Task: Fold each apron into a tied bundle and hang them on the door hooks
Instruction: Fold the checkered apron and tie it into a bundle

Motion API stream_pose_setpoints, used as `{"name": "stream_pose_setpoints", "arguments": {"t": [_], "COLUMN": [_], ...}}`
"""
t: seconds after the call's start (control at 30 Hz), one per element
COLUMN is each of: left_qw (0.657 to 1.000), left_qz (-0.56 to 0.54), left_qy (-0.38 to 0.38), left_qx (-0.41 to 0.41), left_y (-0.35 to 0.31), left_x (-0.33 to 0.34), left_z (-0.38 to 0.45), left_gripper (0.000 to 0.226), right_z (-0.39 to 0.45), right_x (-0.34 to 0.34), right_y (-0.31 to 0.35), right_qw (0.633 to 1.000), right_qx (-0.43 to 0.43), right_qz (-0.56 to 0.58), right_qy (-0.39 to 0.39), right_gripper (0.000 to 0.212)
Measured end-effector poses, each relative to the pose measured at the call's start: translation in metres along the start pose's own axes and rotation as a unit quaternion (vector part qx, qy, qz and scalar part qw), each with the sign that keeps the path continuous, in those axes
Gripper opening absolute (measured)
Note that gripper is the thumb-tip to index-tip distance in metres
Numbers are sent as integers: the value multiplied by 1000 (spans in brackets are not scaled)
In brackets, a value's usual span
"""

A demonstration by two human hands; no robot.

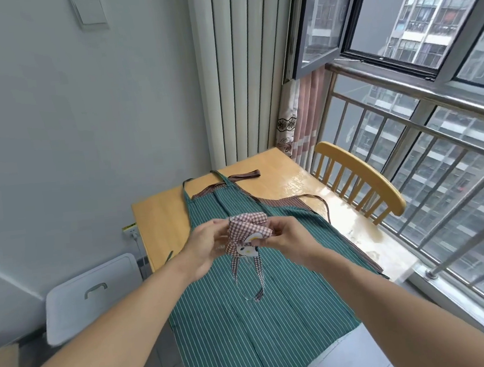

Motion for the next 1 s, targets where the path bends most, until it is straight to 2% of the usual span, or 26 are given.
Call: {"name": "stream_pose_setpoints", "arguments": {"t": [0.07, 0.13, 0.23, 0.33, 0.47, 0.6, 0.7, 0.83, 0.93, 1.0], "left_qw": [998, 995, 985, 977, 974, 969, 967, 941, 935, 939], "left_qz": [53, 89, 153, 160, 135, 160, 200, 328, 346, 336], "left_qy": [-20, -20, -32, -77, -87, -71, -50, 40, 69, 68], "left_qx": [11, 27, 75, 118, 161, 175, 148, 73, 31, 21], "left_y": [1, 3, 4, -2, -23, -19, 35, 138, 191, 210], "left_x": [-5, -10, -18, -31, -45, -62, -78, -87, -89, -88], "left_z": [3, 5, 9, 16, 21, 24, 32, 44, 53, 55], "left_gripper": [8, 26, 57, 69, 71, 65, 63, 80, 93, 90], "right_z": [0, 2, 0, 5, 14, 21, 8, -28, -53, -64], "right_x": [4, 3, 10, 22, 42, 67, 100, 142, 156, 160], "right_y": [-1, -2, 0, -1, 5, -33, -99, -184, -216, -222], "right_qw": [996, 980, 925, 891, 883, 920, 946, 932, 911, 907], "right_qx": [-45, -110, -241, -292, -316, -235, -117, -5, 62, 81], "right_qz": [-72, -167, -292, -336, -321, -278, -280, -360, -404, -404], "right_qy": [19, 1, -40, -85, -130, -141, -110, -38, 51, 82], "right_gripper": [16, 11, 14, 19, 21, 26, 27, 26, 34, 38]}}
Point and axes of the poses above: each hand's wrist, its own z-axis towards the middle knuckle, its own x-axis out of the palm, y = z × x, the point moved 6 cm from there along z, towards the middle knuckle, and after that the axes turned 14 degrees about -y, right-handed, at the moved point
